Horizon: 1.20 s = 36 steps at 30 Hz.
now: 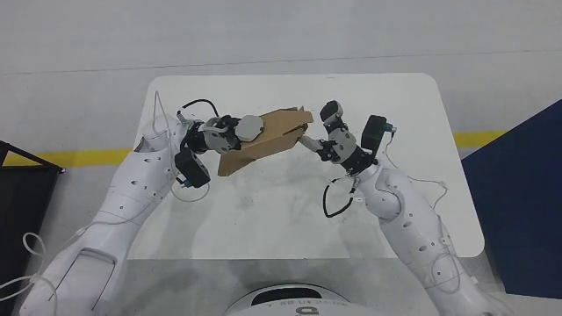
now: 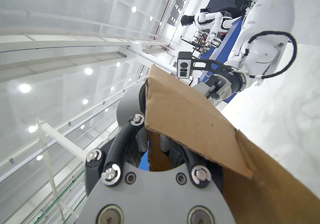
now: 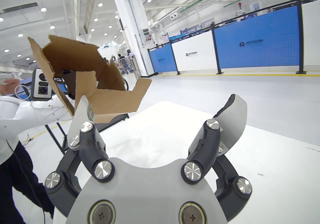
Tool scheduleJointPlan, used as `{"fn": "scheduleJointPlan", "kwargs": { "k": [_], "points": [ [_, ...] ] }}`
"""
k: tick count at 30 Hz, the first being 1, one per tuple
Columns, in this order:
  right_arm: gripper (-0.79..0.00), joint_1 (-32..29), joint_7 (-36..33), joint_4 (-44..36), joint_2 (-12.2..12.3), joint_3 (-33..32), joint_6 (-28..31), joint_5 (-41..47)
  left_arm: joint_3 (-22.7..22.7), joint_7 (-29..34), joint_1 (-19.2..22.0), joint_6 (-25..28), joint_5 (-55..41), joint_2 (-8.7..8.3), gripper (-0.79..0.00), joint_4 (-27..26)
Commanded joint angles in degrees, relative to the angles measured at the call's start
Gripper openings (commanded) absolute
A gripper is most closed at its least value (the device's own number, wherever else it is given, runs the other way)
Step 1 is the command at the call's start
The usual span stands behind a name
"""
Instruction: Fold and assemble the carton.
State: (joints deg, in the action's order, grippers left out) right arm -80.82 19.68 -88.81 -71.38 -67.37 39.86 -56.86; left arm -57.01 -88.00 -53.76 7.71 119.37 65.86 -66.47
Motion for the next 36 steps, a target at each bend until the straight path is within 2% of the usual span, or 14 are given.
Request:
{"fn": "scheduleJointPlan", "kwargs": {
  "k": [1,6,13,19,23,29,36],
  "points": [
    [0.000,0.51,-0.71,-0.14,-0.09,0.99,1.17,-0.36,0.44,0.00,0.23,-0.21,-0.24,-0.01,-0.785,0.14],
    [0.000,1.06,-0.42,0.61,-0.20,1.08,0.61,0.06,1.09,0.00,0.82,-0.97,0.33,-0.18,-0.785,0.44],
    [0.000,0.23,6.47,4.36,-0.17,-2.59,2.51,7.85,0.77,0.00,0.28,-1.18,0.84,-1.08,-0.785,-1.21],
    [0.000,1.11,6.88,6.56,-0.53,-2.64,-0.68,7.94,0.78,0.00,-0.50,-0.09,0.12,-1.87,-0.785,-4.13],
    [0.000,2.44,6.39,6.51,-0.97,-0.30,1.92,7.75,1.28,0.00,-0.50,0.19,0.10,-2.23,-0.785,-4.82],
    [0.000,3.49,5.92,6.55,-1.55,3.30,8.94,8.81,1.99,0.01,0.12,-0.08,-1.57,-2.09,-0.785,-3.93],
    [0.000,3.13,3.58,4.28,-1.63,4.68,10.09,5.14,2.52,1.39,0.57,-0.36,-2.72,-1.80,-0.785,-2.74]
  ]
}}
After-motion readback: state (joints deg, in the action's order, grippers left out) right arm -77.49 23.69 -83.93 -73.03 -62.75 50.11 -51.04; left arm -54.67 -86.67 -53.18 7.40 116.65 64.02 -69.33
